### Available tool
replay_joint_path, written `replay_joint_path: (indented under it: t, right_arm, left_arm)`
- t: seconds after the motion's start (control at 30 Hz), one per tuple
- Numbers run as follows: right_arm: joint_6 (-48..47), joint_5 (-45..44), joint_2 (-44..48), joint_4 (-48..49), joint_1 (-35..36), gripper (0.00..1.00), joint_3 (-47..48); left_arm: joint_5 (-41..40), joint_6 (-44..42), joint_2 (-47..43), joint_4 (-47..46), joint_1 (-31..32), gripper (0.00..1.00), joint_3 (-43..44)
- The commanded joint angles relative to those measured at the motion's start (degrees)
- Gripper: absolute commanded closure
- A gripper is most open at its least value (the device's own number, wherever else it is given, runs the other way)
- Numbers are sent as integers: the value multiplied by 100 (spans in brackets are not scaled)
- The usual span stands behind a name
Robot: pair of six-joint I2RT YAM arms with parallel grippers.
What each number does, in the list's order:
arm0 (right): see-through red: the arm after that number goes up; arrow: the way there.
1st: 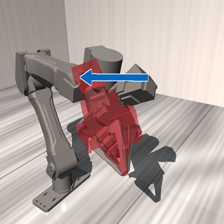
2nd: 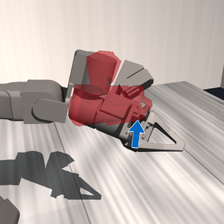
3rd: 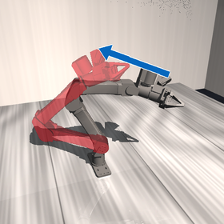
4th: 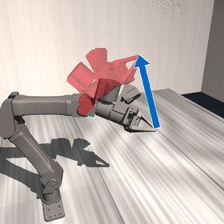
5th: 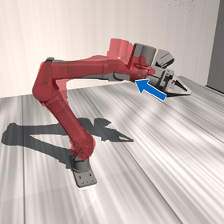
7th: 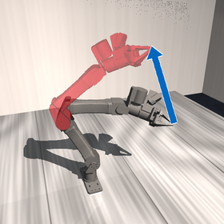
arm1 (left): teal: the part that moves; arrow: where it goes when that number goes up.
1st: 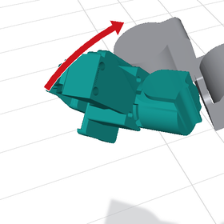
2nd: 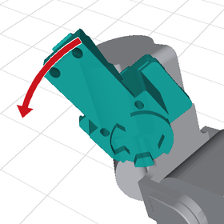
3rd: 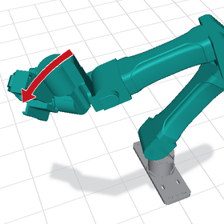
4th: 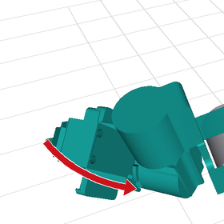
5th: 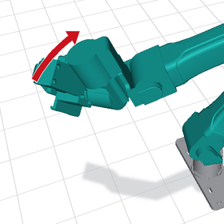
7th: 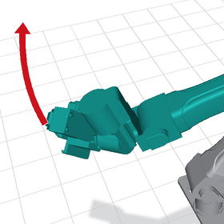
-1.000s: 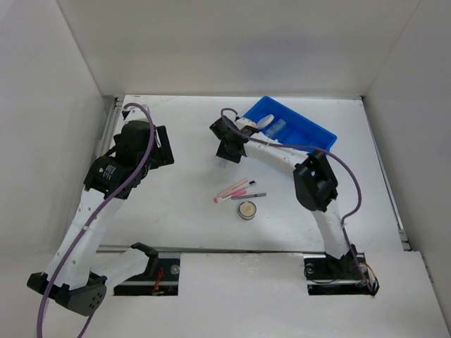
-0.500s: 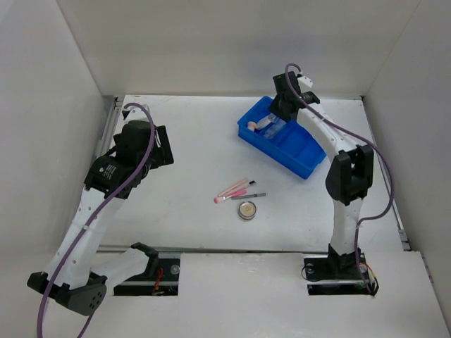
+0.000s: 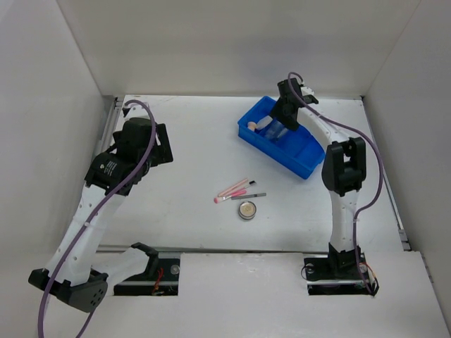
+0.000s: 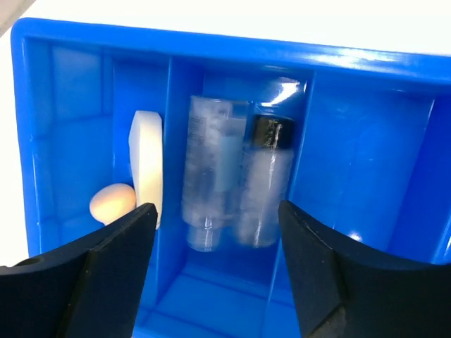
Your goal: Organize the makeup
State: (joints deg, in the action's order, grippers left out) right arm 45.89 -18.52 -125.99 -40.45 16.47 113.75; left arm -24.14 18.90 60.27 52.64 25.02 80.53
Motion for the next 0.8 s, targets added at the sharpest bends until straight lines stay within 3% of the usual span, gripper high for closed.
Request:
replay_joint_path:
  t: [0.0, 0.13, 0.3, 0.47, 0.63, 0.77]
  right_arm:
    - [-27, 15, 198, 81, 23, 23, 217]
    - [-211, 15, 733, 28, 75, 23, -37]
    - [-896, 120, 2303, 748, 479, 39, -1711]
    - [-1415, 533, 3404, 1004, 1085, 40, -3410]
    - [-1486, 1147, 4205, 934, 2243, 15, -4746]
    - [-1144, 1220, 4539, 872, 3036, 2, -5335]
  left_arm:
    - [-126, -35, 63, 53, -5, 26, 278]
    - [-73, 18, 64, 53, -5, 26, 332]
    - [-73, 18, 12, 106, -5, 26, 332]
    - [-56, 18, 11, 53, -5, 26, 209]
    - [59, 132, 11, 53, -5, 26, 156]
    - [111, 193, 11, 0, -5, 26, 94]
